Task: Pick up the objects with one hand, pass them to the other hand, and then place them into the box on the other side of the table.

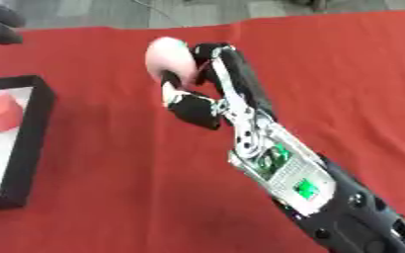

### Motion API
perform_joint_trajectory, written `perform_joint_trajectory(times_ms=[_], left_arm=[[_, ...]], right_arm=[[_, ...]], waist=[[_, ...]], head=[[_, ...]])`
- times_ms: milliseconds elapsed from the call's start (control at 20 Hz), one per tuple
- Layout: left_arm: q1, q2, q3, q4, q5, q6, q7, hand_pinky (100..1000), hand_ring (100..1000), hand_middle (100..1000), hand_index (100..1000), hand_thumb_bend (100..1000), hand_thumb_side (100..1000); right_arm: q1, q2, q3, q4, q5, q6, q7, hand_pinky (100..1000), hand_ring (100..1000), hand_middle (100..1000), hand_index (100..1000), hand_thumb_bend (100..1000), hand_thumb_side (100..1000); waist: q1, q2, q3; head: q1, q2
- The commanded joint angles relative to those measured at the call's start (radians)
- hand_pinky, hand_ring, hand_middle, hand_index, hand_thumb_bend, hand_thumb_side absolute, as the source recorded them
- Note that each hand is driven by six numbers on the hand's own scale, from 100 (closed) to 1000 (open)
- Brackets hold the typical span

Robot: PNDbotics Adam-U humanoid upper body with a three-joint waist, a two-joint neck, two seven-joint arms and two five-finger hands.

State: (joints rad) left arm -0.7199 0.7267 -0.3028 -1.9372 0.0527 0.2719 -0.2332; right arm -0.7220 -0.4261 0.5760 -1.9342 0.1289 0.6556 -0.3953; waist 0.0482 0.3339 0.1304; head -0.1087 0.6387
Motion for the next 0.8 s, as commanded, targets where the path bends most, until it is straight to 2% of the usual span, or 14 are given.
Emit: perform_joint_trajectory(times_ms=[50, 450, 800], left_arm=[[-0.039, 0.028, -0.019, -0.022, -0.022, 0.005, -0.056, 845, 754, 778, 787, 185, 705], [-0.092, 0.01, -0.069, -0.018, -0.09, 0.017, -0.154, 857, 776, 797, 813, 224, 660], [-0.121, -0.007, -0.109, 0.007, -0.205, 0.001, -0.179, 859, 793, 807, 835, 300, 588]], right_arm=[[-0.019, 0.015, 0.017, 0.014, -0.008, -0.043, -0.016, 689, 564, 528, 574, 100, 235], [-0.027, 0.045, 0.049, 0.059, 0.014, -0.106, -0.002, 690, 561, 527, 572, 100, 229], [-0.043, 0.073, 0.076, 0.072, 0.047, -0.148, 0.035, 690, 560, 526, 571, 100, 212]], waist=[[0.001, -0.029, 0.003], [0.003, -0.029, 0.01], [0.004, -0.028, 0.015]], head=[[0.002, -0.006], [0.013, 0.001], [0.032, 0.008]])
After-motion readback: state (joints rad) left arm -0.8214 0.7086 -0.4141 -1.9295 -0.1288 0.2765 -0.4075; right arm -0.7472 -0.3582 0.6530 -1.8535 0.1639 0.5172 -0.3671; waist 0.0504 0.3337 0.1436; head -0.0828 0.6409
